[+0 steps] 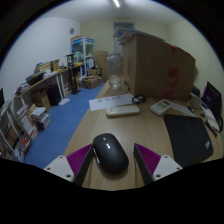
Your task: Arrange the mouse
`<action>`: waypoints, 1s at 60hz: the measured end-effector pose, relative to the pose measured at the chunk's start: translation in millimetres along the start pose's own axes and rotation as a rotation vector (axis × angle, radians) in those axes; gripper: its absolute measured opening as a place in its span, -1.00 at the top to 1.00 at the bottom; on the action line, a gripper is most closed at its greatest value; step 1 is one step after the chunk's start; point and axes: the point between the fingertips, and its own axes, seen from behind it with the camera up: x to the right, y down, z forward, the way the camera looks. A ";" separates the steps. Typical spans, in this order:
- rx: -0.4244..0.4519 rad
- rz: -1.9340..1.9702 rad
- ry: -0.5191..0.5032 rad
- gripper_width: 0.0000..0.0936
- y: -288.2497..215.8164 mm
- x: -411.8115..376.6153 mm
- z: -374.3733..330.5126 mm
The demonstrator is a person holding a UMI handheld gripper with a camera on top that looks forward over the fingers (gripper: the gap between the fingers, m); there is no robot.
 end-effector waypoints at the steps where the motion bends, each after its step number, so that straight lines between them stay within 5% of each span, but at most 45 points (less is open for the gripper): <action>1: 0.000 0.005 0.007 -0.76 -2.2 0.6 3.1; 4: -0.006 0.029 0.037 -0.76 -7.9 3.6 11.5; 10: -0.008 0.077 0.113 -0.14 -16.1 10.7 23.7; 23: -0.103 0.165 0.187 0.15 -14.0 13.1 24.4; 33: -0.157 0.161 0.081 0.32 -17.7 1.9 19.4; 49: 0.133 0.038 -0.078 0.31 -168.0 55.8 -53.6; 60: 0.265 -0.001 0.023 0.31 -218.9 204.8 -76.9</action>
